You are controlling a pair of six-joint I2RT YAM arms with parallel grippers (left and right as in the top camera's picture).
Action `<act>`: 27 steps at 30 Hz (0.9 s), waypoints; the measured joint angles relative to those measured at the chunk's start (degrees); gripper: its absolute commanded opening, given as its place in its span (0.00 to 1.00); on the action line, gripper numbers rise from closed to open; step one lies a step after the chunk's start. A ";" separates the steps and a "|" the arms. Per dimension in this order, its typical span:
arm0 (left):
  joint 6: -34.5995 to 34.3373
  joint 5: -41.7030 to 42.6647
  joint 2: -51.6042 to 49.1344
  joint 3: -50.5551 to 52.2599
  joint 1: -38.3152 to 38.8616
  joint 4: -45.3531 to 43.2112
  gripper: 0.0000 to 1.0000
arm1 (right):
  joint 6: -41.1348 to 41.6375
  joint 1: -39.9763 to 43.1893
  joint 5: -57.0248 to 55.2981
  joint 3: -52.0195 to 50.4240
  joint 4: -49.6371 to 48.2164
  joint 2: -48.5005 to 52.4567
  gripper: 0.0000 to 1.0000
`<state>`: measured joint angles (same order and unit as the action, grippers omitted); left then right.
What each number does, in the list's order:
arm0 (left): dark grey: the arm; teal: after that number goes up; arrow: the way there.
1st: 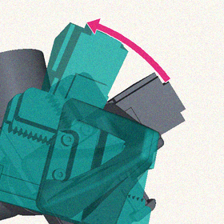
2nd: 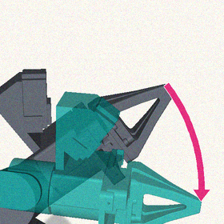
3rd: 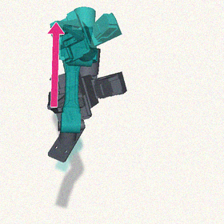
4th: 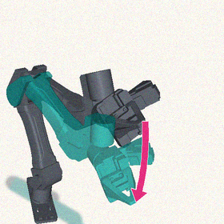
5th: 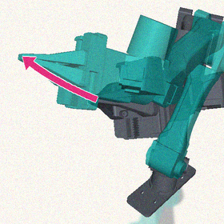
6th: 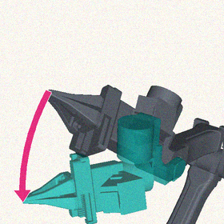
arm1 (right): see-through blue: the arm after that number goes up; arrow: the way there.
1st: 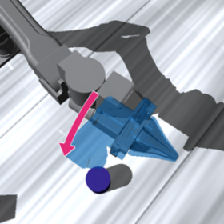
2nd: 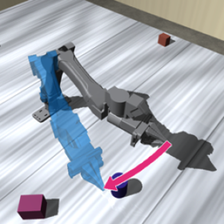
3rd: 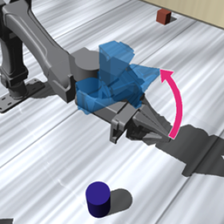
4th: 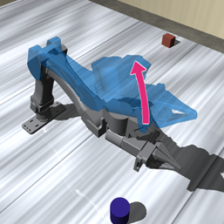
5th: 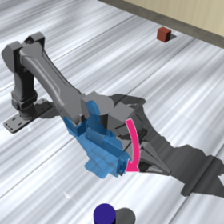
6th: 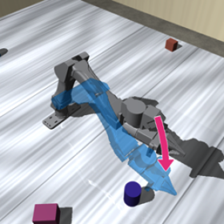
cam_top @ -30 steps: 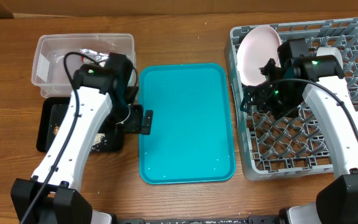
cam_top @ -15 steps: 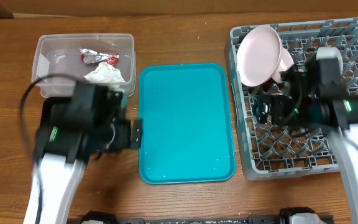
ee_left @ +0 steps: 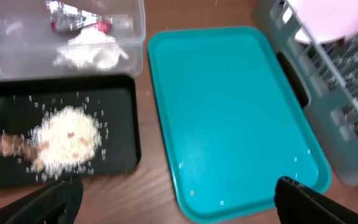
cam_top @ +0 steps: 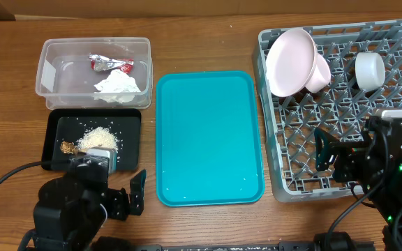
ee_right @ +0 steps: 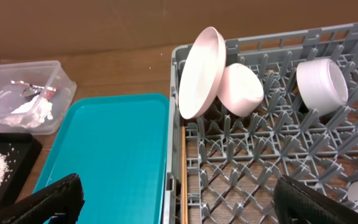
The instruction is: Sort waste into correct bins and load items into the dishwasher
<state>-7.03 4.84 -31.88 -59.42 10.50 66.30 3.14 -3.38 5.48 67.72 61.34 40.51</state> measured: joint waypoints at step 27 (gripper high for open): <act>0.00 -0.37 0.00 0.22 0.00 4.42 1.00 | -0.13 -0.02 -2.99 -1.49 0.72 -3.10 1.00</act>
<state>-7.03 4.47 -31.88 -59.20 10.50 70.72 3.01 -3.40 2.48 66.24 62.06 37.41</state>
